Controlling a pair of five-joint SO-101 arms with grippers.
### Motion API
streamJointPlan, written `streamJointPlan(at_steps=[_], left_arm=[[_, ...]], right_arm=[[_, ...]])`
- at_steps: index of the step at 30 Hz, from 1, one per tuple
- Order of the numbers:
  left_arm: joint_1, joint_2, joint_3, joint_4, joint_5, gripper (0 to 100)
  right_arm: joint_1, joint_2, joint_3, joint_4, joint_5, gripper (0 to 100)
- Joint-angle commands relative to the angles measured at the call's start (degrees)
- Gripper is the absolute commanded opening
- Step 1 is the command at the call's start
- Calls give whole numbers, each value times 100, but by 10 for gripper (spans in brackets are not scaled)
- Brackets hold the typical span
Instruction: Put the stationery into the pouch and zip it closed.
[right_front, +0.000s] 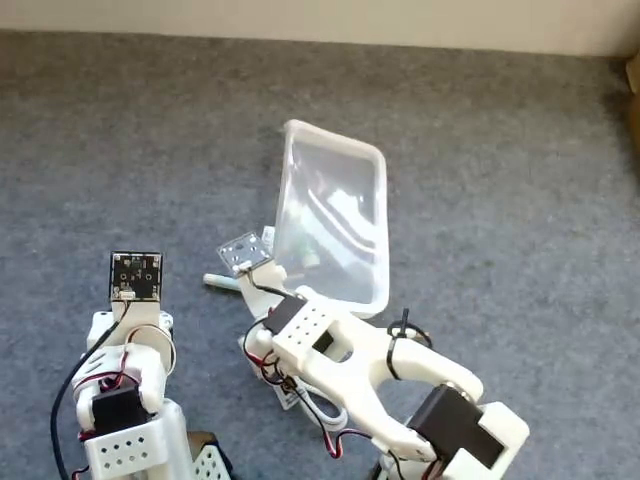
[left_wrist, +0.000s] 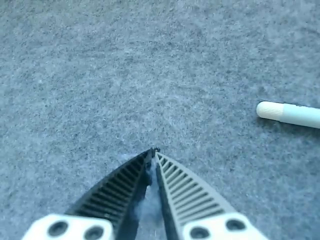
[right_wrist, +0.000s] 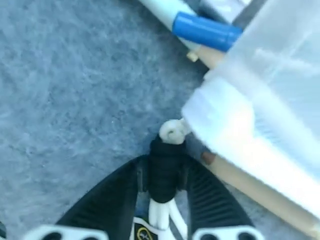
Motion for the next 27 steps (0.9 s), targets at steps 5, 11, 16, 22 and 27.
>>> streamJointPlan(at_steps=[5,11,16,22,27], left_arm=[[-110,-75,-84,-88,-44,7],[-66,-75,-505,149,18,66],[127,-75,-620,466,914,277],[637,-75,-1226,809,1134,304],[1666,-75,-1508,1108,1240,304]], right_arm=[[75,-971,-40,382,914,5],[514,-2466,567,462,1240,5],[752,-3451,1068,470,1495,5],[1007,-4549,1578,479,1820,5],[1015,-5138,1912,479,1855,5]])
